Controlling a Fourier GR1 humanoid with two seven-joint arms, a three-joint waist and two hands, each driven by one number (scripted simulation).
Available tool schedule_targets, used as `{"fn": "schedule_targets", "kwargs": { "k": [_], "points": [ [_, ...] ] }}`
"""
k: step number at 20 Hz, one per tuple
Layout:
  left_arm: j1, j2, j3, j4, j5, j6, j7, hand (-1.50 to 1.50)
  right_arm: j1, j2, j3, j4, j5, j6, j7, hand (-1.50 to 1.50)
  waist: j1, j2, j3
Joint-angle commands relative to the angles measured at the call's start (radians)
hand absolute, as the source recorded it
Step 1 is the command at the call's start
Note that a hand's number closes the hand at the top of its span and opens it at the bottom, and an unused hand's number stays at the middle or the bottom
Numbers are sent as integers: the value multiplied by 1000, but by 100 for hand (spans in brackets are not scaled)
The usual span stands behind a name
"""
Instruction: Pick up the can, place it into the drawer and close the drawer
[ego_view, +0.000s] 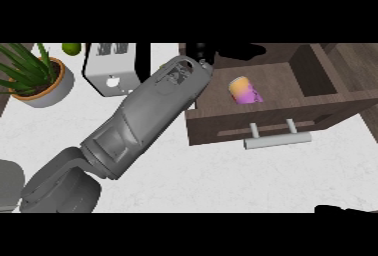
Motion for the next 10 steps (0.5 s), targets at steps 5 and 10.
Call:
{"fn": "schedule_targets", "kwargs": {
  "k": [5, 10],
  "points": [
    [-41, 0, 17, -33, 69, 33, -19, -150, -49, -52, 96, 12, 246, -18, -57, -150, 31, -5, 0],
    [-58, 0, 16, -23, 69, 43, -49, -150, -90, -111, 155, 64, 437, -29, -52, -150, 58, -9, -1]
  ]
}}
